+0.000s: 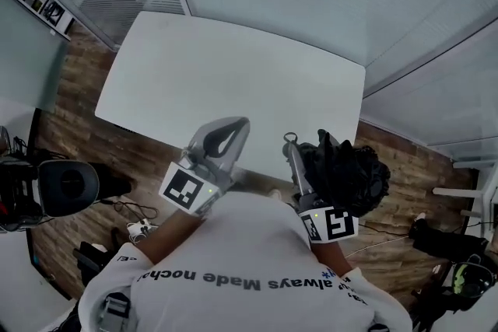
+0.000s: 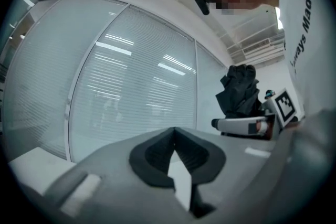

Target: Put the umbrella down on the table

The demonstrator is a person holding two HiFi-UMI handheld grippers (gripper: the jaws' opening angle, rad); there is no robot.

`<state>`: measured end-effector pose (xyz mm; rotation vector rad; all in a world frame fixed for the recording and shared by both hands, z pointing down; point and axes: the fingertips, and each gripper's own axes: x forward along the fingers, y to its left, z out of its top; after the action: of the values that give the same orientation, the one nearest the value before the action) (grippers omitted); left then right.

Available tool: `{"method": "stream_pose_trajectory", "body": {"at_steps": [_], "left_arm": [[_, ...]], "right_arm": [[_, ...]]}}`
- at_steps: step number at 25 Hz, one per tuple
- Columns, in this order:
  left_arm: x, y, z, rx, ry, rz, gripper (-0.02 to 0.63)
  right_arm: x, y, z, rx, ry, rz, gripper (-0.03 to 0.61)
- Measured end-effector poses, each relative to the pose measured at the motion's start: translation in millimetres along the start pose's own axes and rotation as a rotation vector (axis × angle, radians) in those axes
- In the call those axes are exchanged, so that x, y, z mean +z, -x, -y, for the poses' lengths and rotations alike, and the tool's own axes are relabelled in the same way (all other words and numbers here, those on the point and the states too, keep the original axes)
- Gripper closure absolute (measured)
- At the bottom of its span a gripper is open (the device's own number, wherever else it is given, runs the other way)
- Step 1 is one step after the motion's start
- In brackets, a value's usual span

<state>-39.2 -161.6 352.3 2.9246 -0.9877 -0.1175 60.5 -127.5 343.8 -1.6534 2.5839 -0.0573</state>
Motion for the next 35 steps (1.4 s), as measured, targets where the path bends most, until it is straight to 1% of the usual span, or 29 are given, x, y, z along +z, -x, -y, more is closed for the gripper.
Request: {"method": "stream_pose_trajectory", "body": {"at_steps": [3, 8, 13, 17, 21, 26, 29, 32, 35], "left_arm": [[8.1, -6.2, -24.2, -0.028, -0.012, 0.002, 0.611], [6.9, -19.6, -37.4, -0.066, -0.006, -0.004, 0.611], [5.7, -43.1, -57.0, -0.068, 0.032, -0.011, 0.611], [12.1, -61.5, -59.7, -0.068, 0.046, -0.012, 0.611], [6.0, -79.1, -53.6, -0.077, 0.048, -0.023, 0.611], [4.1, -97.5, -45.5, -0.086, 0.048, -0.023, 0.611], [3.8, -106.2, -41.3, -0.093, 0.042, -0.027, 0.611], [3.5, -111.3, -37.7, -0.097, 0.041, -0.028, 0.611], [3.7, -112.7, -38.2, -0.095, 0.045, -0.032, 0.611]], "right_arm": [[7.0, -24.1, -3.0, -0.016, 0.004, 0.015, 0.344], [6.1, -36.2, 3.2, -0.044, 0.015, 0.010, 0.345], [2.6, -59.0, 19.5, -0.048, 0.026, -0.031, 0.345], [11.5, -67.7, 32.6, -0.032, 0.025, -0.043, 0.345], [7.6, -68.9, 48.8, -0.019, 0.006, -0.062, 0.347], [-11.8, -73.1, 68.7, -0.006, 0.006, -0.136, 0.347], [-26.9, -77.0, 81.2, 0.003, -0.014, -0.180, 0.348], [-52.0, -78.6, 93.2, -0.007, -0.039, -0.246, 0.350], [-79.7, -83.5, 102.3, -0.016, -0.041, -0.317, 0.350]]}}
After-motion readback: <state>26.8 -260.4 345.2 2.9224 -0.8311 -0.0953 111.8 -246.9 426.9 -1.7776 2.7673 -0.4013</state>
